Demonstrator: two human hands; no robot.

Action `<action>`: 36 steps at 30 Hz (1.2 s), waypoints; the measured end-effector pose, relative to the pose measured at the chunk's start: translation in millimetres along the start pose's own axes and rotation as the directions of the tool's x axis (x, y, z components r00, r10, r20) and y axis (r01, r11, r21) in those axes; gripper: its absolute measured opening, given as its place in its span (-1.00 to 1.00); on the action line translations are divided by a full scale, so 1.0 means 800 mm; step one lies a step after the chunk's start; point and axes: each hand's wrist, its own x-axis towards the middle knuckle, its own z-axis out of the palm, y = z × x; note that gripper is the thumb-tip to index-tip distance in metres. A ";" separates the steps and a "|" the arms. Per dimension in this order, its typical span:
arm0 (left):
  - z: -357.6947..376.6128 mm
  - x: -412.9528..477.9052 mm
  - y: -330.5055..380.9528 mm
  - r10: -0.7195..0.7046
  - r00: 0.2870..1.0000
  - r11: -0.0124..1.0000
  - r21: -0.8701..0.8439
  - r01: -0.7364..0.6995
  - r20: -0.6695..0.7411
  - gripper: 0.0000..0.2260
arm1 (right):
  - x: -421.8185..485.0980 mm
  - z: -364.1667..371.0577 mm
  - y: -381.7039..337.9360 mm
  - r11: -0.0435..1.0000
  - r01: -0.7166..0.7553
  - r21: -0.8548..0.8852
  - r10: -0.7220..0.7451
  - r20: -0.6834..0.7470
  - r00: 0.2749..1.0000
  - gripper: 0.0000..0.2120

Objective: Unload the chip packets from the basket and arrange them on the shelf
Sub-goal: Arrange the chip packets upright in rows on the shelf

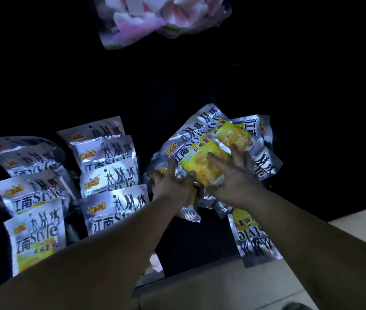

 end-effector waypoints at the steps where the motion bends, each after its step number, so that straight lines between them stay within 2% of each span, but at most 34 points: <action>1: 0.003 0.002 0.001 -0.018 1.000 1.000 0.000 0.018 0.019 -0.29 | 0.002 0.002 0.003 1.000 -0.004 0.015 0.004 0.001 1.000 -0.09; 7: 0.021 -0.012 0.022 -0.015 1.000 0.998 0.065 0.014 0.020 -0.32 | 0.003 -0.013 0.021 0.998 0.019 -0.054 -0.022 -0.068 0.997 -0.16; 14: 0.039 -0.042 0.025 0.005 0.999 0.997 0.075 -0.008 0.036 -0.30 | -0.019 -0.033 0.007 0.950 -0.051 -0.309 0.011 -0.130 0.991 -0.15; 19: 0.042 -0.053 0.022 0.086 0.995 0.996 0.001 -0.086 0.046 -0.29 | -0.047 -0.038 0.005 0.915 -0.056 -0.400 0.007 -0.124 0.992 -0.08; 23: 0.050 -0.045 0.015 0.120 0.983 0.990 -0.097 -0.107 0.138 -0.21 | -0.061 -0.038 0.000 0.841 -0.006 -0.540 -0.091 -0.153 0.984 -0.25; 27: 0.045 -0.035 0.007 0.158 0.964 0.974 -0.192 -0.117 0.214 -0.24 | -0.052 -0.031 -0.016 0.755 -0.060 -0.653 -0.029 -0.125 0.992 -0.30; 29: 0.029 -0.034 0.006 0.156 0.975 0.977 -0.168 -0.129 0.159 -0.41 | -0.045 -0.025 -0.018 0.775 -0.072 -0.628 0.001 -0.112 0.994 -0.30; 31: 0.015 -0.027 0.003 0.158 0.987 0.982 -0.107 -0.153 0.040 -0.65 | -0.041 -0.021 -0.009 0.832 -0.068 -0.550 0.006 -0.114 0.993 -0.31; 32: 0.010 -0.022 0.000 0.166 0.986 0.985 -0.056 -0.166 -0.008 -0.71 | -0.041 -0.020 -0.002 0.856 -0.065 -0.513 0.004 -0.119 0.993 -0.33; 34: 0.005 -0.019 -0.003 0.149 0.988 0.988 0.042 -0.148 -0.026 -0.71 | -0.039 -0.019 0.010 0.883 -0.048 -0.468 -0.019 -0.138 0.990 -0.38; 36: 0.005 -0.018 -0.004 0.057 0.998 0.997 0.049 -0.057 0.006 -0.62 | -0.036 -0.019 0.017 0.891 -0.038 -0.453 -0.037 -0.156 0.987 -0.40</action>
